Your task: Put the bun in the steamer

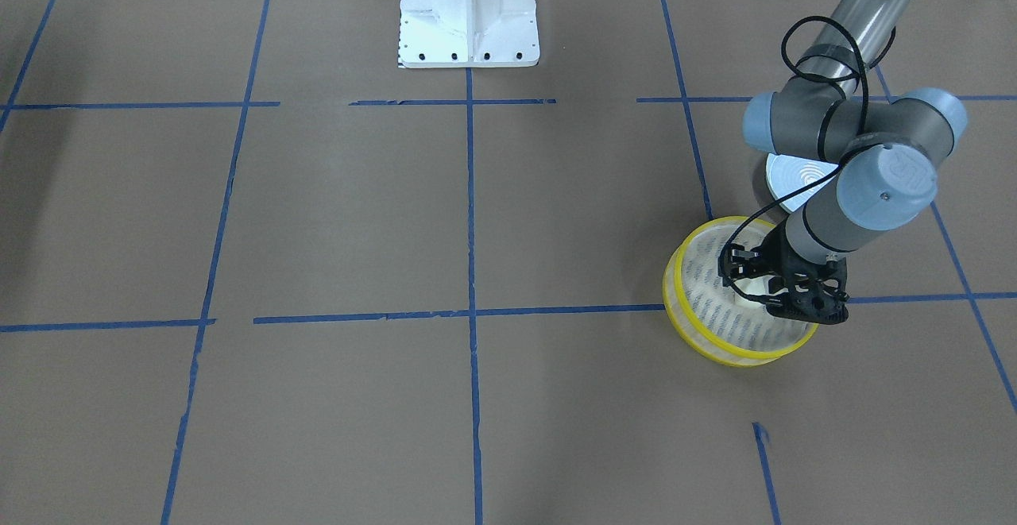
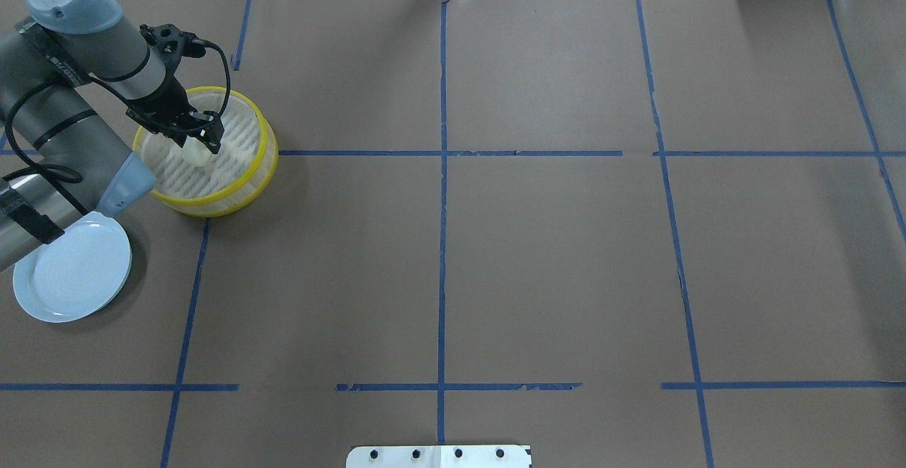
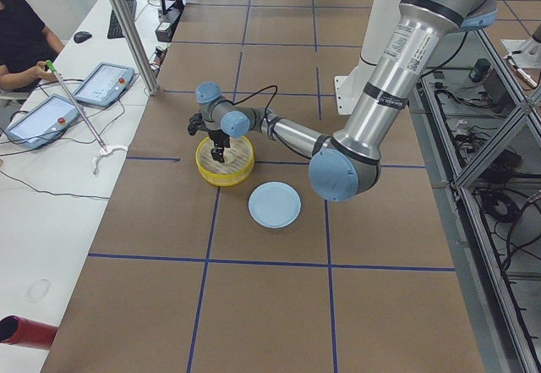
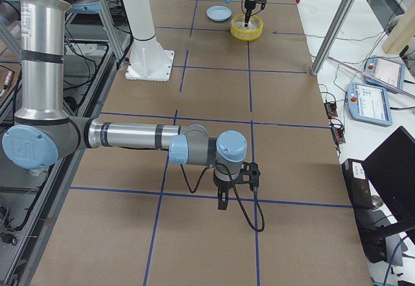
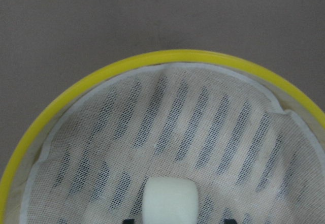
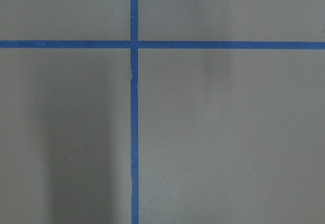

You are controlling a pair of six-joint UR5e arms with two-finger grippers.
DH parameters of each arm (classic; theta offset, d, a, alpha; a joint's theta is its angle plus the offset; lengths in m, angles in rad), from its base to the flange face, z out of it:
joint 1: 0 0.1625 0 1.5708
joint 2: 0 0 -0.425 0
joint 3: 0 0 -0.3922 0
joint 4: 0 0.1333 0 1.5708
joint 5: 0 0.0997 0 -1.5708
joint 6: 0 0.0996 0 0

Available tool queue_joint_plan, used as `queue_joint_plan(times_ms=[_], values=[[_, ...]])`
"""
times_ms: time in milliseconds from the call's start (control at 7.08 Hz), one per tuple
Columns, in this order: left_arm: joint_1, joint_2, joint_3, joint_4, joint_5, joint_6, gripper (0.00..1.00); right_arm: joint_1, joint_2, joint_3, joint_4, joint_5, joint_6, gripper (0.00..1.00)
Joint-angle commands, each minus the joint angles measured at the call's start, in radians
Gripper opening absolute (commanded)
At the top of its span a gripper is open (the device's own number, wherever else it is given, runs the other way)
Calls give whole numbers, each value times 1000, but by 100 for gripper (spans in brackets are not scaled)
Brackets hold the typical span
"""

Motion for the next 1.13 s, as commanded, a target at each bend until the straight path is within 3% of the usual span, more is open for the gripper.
queue_joint_plan(times_ms=[0, 141, 565, 989], values=[[0, 0, -5, -1, 1, 3, 100, 0, 0, 0, 0, 0, 0, 100], [-11, 2, -24, -1, 1, 13, 100, -1, 0, 0, 0, 0, 0, 100], [-138, 124, -323, 16, 2, 14, 100, -1, 0, 0, 0, 0, 0, 100], [-306, 260, -393, 21, -10, 194, 100, 0, 0, 0, 0, 0, 0, 100]])
